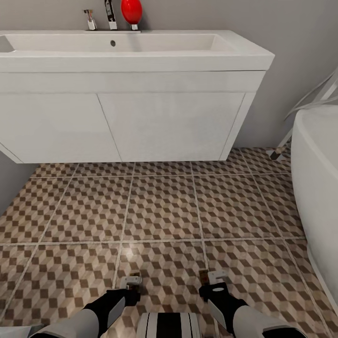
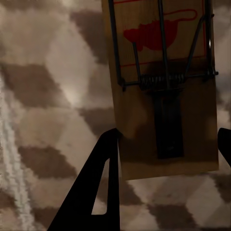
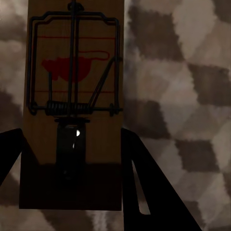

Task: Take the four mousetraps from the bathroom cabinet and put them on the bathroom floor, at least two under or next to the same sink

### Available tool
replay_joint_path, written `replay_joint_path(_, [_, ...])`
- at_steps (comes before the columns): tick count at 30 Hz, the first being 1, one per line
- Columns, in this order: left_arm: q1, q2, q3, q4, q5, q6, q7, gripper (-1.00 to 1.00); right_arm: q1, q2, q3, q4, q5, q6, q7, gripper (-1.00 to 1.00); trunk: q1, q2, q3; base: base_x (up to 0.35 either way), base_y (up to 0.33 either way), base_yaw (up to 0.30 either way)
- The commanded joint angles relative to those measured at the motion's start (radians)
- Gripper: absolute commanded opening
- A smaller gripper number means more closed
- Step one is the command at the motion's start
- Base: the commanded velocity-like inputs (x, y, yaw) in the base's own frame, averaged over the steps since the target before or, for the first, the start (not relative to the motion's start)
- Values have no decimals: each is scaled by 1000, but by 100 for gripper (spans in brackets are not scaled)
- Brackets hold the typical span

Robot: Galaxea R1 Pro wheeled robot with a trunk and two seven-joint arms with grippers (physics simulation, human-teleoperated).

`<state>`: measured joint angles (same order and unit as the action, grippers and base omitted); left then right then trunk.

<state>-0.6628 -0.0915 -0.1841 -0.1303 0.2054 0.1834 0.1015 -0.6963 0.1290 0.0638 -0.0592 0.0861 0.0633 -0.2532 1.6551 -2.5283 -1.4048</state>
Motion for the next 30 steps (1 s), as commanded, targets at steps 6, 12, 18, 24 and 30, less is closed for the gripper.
replay_joint_path(6, [0, 0, -10, -2, 7, 4, 10, -100, 0, 3, 7, -1, 7, 4, -4, -100, 0, 0, -1, 0, 0, 0])
replay_joint_path(12, [0, 1, -11, -1, 6, -2, 11, -100, 0, 3, 7, -1, 6, -2, -4, -100, 0, 0, -1, 0, 0, 0])
replay_joint_path(18, [0, -3, -9, -1, 6, 4, 12, -100, 0, 0, 7, -1, 6, -3, -5, -100, 0, 0, -1, 0, 0, 0])
replay_joint_path(24, [0, -6, -8, -2, 5, 5, 11, -100, 0, 1, 7, -1, 6, 0, -5, -100, 0, 0, -1, 0, 0, 0])
replay_joint_path(30, [0, -7, -7, -2, 5, 1, 12, -100, 0, 0, 7, -1, 6, 1, -5, -100, 0, 0, -4, 0, 0, 0])
